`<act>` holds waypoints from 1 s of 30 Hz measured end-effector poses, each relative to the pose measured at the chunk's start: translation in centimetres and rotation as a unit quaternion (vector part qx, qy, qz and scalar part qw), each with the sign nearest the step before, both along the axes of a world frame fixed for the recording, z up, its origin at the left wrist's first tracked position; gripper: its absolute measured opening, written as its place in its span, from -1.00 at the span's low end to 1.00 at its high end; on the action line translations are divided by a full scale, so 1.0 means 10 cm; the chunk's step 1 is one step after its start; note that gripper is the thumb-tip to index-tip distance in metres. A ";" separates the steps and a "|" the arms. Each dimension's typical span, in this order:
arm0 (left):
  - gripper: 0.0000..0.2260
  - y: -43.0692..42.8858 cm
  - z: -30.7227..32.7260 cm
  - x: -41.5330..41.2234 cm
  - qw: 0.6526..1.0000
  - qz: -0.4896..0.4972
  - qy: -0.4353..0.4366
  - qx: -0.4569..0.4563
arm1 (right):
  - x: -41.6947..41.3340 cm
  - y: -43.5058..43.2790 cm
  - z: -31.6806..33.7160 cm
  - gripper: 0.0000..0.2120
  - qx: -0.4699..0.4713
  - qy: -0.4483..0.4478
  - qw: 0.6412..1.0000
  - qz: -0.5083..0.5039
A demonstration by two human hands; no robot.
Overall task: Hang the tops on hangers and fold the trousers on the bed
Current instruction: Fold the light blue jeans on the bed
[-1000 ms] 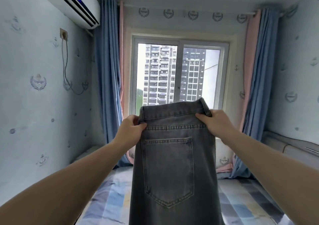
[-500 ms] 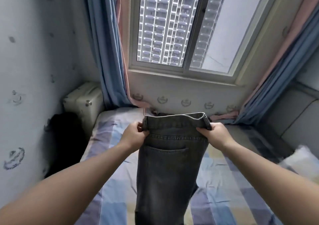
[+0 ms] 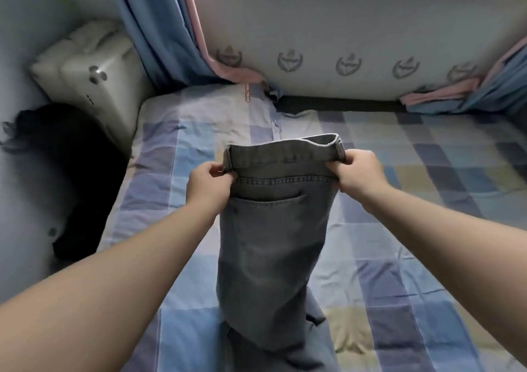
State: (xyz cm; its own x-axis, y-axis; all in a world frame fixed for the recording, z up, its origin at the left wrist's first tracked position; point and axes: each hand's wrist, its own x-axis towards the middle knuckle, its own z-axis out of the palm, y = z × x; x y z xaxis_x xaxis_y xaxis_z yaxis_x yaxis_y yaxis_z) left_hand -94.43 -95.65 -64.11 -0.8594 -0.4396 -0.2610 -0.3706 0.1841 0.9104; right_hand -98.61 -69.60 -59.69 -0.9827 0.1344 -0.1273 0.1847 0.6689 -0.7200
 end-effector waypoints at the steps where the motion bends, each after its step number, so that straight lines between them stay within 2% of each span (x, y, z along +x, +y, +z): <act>1: -0.92 -0.02 -0.21 -0.15 1.000 0.013 -0.007 0.011 | -0.15 -0.02 -0.24 -0.82 -0.015 -0.002 1.000 0.011; 3: -0.82 -0.04 -0.61 -0.42 0.999 0.038 -0.017 0.024 | -0.37 -0.05 -0.71 -0.90 -0.045 -0.008 0.998 0.033; 7: -0.67 0.07 -1.34 -0.60 0.998 0.052 -0.046 0.009 | -0.48 -0.10 -1.59 -0.45 -0.111 -0.065 0.986 0.103; 12: -0.69 0.42 -2.04 -0.18 0.995 -0.042 -0.070 -0.063 | -0.16 0.03 -2.37 -0.32 -0.034 -0.128 0.969 0.209; 14: -0.66 0.53 -2.18 0.05 0.986 -0.097 -0.079 -0.114 | 0.02 0.14 -2.53 -0.29 0.050 -0.132 0.956 0.256; 17: -0.56 0.64 -2.22 0.39 0.950 -0.200 -0.089 -0.224 | 0.27 0.35 -2.56 -0.29 0.191 -0.132 0.921 0.313; 21: -0.45 0.83 -2.04 0.91 0.895 -0.277 -0.095 -0.335 | 0.66 0.62 -2.37 -0.29 0.250 -0.124 0.890 0.361; 25: -0.41 1.09 -1.72 1.48 0.881 -0.286 -0.123 -0.355 | 1.09 0.79 -2.05 -0.28 0.242 -0.136 0.880 0.385; 30: -0.42 1.38 -1.51 2.48 0.916 -0.227 -0.177 -0.280 | 1.92 1.07 -1.79 -0.34 0.115 -0.186 0.912 0.346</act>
